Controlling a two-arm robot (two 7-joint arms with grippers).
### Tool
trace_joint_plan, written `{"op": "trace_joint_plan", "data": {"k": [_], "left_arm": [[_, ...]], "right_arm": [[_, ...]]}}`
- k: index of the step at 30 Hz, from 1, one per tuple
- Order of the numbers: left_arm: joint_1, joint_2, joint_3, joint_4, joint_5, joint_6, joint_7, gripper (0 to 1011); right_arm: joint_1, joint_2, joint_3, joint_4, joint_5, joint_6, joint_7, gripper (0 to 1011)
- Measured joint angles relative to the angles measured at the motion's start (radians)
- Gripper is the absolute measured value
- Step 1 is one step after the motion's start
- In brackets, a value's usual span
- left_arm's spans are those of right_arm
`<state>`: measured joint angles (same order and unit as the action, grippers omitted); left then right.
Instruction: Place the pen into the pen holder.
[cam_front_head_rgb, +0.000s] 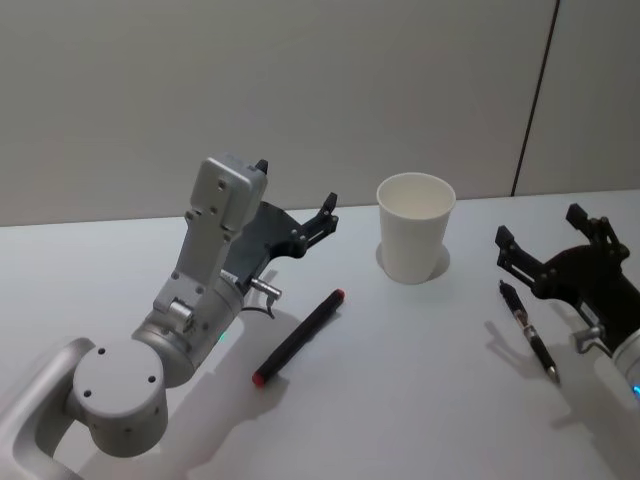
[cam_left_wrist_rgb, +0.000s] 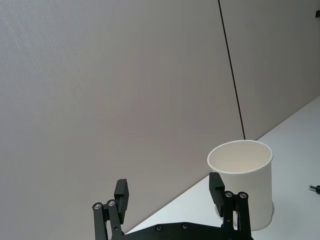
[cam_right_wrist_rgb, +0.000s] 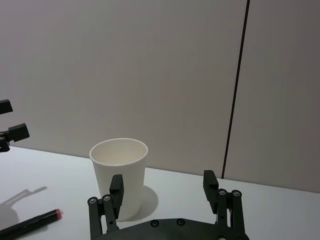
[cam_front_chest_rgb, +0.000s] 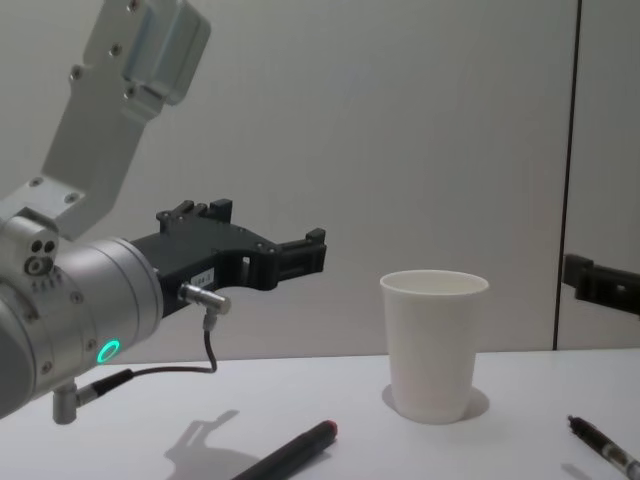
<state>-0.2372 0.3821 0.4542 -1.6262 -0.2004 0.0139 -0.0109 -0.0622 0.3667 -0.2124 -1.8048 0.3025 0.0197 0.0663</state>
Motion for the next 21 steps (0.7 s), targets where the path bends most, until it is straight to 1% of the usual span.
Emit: {"op": "trace_joint_plan", "data": {"k": [7, 15, 21], "left_arm": [[0.000, 0.000, 0.000, 0.000, 0.000, 0.000, 0.000, 1001], [0.000, 0.000, 0.000, 0.000, 0.000, 0.000, 0.000, 1001], [0.000, 0.000, 0.000, 0.000, 0.000, 0.000, 0.000, 1000]], "right_arm": [[-0.046, 0.019, 0.006, -0.035, 0.010, -0.008, -0.016, 1001], [-0.084, 0.031, 0.010, -0.064, 0.023, -0.011, -0.031, 1001], [-0.109, 0.040, 0.016, -0.087, 0.032, 0.002, -0.041, 1001]]}}
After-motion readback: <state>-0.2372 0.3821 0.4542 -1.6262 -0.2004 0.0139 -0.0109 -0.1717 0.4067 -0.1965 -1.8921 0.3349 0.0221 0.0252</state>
